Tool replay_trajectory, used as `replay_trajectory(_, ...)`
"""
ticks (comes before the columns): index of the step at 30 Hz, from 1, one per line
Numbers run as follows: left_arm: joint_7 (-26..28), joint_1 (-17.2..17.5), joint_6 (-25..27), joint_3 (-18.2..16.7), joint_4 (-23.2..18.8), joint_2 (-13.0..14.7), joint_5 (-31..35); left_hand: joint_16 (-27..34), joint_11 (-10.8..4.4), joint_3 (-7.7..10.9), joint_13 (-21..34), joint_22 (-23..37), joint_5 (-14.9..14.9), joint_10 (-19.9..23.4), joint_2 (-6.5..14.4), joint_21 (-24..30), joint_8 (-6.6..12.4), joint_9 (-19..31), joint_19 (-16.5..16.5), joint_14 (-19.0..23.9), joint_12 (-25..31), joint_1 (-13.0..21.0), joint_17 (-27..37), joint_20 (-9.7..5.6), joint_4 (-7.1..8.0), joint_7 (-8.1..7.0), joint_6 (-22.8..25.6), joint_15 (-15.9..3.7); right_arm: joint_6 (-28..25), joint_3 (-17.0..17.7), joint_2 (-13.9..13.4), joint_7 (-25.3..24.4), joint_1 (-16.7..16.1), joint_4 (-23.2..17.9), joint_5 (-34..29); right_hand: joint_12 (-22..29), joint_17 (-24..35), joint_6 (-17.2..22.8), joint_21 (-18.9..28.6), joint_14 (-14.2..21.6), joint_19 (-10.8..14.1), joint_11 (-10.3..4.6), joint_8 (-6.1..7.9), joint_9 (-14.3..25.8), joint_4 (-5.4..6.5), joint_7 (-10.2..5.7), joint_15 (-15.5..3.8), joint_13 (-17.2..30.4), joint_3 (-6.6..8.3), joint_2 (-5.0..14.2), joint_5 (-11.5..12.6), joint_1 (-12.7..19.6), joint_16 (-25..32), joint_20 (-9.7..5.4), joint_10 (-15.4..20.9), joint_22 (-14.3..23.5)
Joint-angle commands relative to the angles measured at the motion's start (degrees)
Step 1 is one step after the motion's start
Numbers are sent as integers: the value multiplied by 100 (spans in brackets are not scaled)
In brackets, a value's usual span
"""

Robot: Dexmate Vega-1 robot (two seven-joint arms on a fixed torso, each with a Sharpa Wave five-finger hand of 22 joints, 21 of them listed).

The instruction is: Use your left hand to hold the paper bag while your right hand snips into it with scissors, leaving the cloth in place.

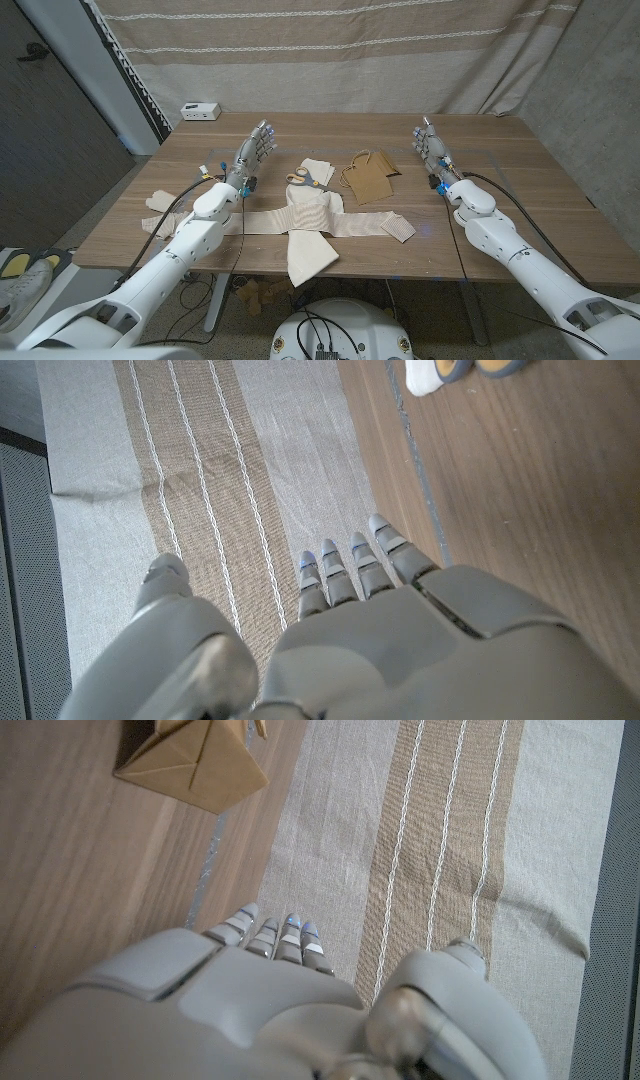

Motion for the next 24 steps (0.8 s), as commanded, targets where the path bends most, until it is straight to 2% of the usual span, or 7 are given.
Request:
replay_trajectory(1,38,119,-2,-14,-172,60,-1,36,-9,35,10,23,32,45,14,30,31,7,54,55,35,55,17,-303,1,-3,51,-649,-83,-35,-25,104,11,1,48,29,9,-7,33,-44,-63,56,28,21,7,45,1,13,-32,3,20,37,23,-5,-16,11)
replay_trajectory(10,313,210,-62,-68,-334,82,126,37,-56,27,7,23,58,125,34,26,90,1,61,90,58,76,15,-322,-12,10,221,-677,-106,-56,-50,196,54,45,50,31,9,-10,31,-47,-80,58,26,21,11,45,-2,13,-28,16,21,36,25,-2,-9,11)
replay_trajectory(13,370,198,-123,-63,-323,80,211,41,-33,45,8,23,77,226,81,31,119,-3,84,125,89,122,13,-369,-26,25,325,-710,-112,-61,-73,196,63,29,24,32,9,-4,75,-41,25,61,28,21,12,53,6,14,-22,32,22,41,30,-29,-4,13)
replay_trajectory(14,369,191,-140,-58,-317,85,234,40,-78,51,8,23,82,259,91,32,126,-4,90,131,99,138,12,-382,-32,27,353,-724,-109,-52,-66,214,64,30,50,32,9,-4,79,-35,34,77,27,21,11,55,2,14,-21,35,23,43,33,-40,-3,13)
replay_trajectory(16,384,178,-184,-46,-309,91,297,46,-96,62,7,22,94,293,108,34,145,-7,105,167,106,175,11,-410,-48,-52,424,-775,-98,-62,-89,232,73,20,20,29,9,-5,80,-36,40,86,27,21,10,62,6,14,-18,39,24,47,33,-63,-12,13)
replay_trajectory(21,448,155,-239,-5,-335,153,499,56,-122,90,5,21,127,406,132,76,166,-15,243,255,129,279,6,-477,-91,-53,546,-815,-515,-91,-267,-146,9,-372,-130,28,9,-8,56,-44,-20,93,27,21,5,74,38,14,-12,49,26,61,31,-69,-11,12)
replay_trajectory(24,544,175,-229,10,-437,240,664,48,-141,99,5,27,145,437,136,129,165,-18,405,270,128,330,6,-560,-111,-22,585,-816,-549,-72,-253,-141,-5,-403,-68,33,9,25,55,-40,-24,104,40,21,3,101,47,14,-6,59,28,69,34,-43,1,11)
